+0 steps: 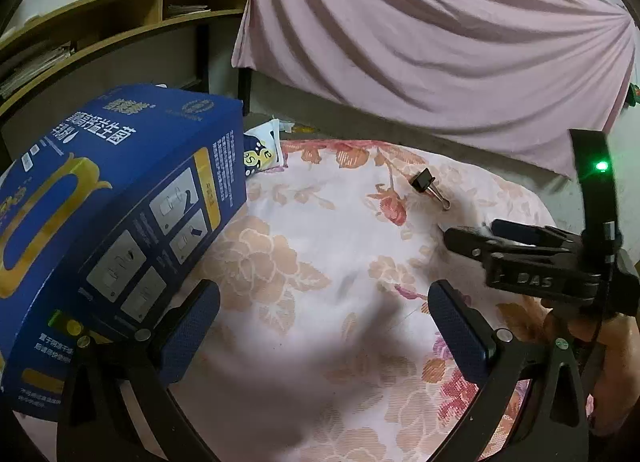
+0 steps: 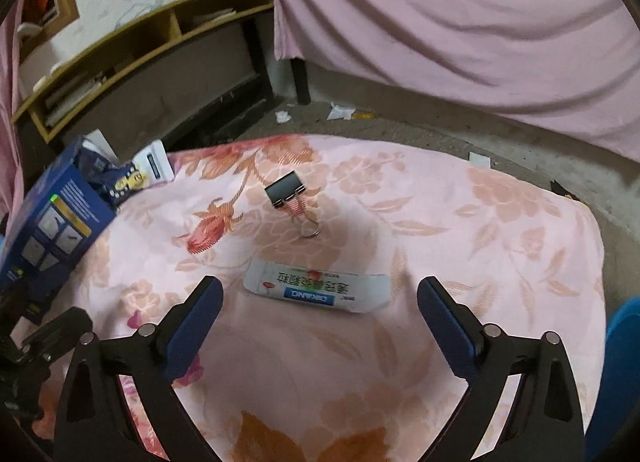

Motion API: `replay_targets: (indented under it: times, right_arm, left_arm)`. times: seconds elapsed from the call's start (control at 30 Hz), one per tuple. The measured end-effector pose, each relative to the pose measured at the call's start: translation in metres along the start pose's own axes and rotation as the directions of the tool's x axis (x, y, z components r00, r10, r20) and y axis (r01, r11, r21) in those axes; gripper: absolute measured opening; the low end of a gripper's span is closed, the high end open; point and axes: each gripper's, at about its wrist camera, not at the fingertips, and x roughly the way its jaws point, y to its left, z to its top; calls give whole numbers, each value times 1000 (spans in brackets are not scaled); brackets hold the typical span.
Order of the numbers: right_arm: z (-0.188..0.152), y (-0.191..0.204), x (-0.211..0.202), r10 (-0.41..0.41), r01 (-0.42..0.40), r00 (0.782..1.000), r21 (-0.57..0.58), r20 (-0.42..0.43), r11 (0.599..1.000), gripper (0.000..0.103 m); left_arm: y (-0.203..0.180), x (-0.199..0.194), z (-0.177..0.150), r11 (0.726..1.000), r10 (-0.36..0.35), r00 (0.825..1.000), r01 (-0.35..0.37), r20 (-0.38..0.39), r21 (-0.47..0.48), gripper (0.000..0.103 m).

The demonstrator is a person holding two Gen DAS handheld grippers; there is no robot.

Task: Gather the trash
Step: 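Grasp the black binder clip with the left gripper while the right gripper grasps the white packet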

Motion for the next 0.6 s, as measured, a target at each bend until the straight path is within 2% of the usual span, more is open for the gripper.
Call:
replay_targets:
  times: [0.13,0.23,0.33,0.6]
  right_arm:
    - [1,4,15,-4,2,998,-36,-55,999,81]
    - [0,2,12,-11,8,999,-49,-49,999,73]
    - [-2,-4,8,-3,1,999,-38,-47,999,73]
    - [-5,-23,0,-59,58,998,-16,-36,998,72]
  left_arm:
    - [0,5,2,1000,-1,1000,1,-18,-1,102]
    - [-2,11,9,1000,-14,1000,13,-22,-12,102]
    - [-8,15,18,1000,-19,1000,19,-18,6,102]
    - [-30,46,45,996,-57,997,60,-47,68,101]
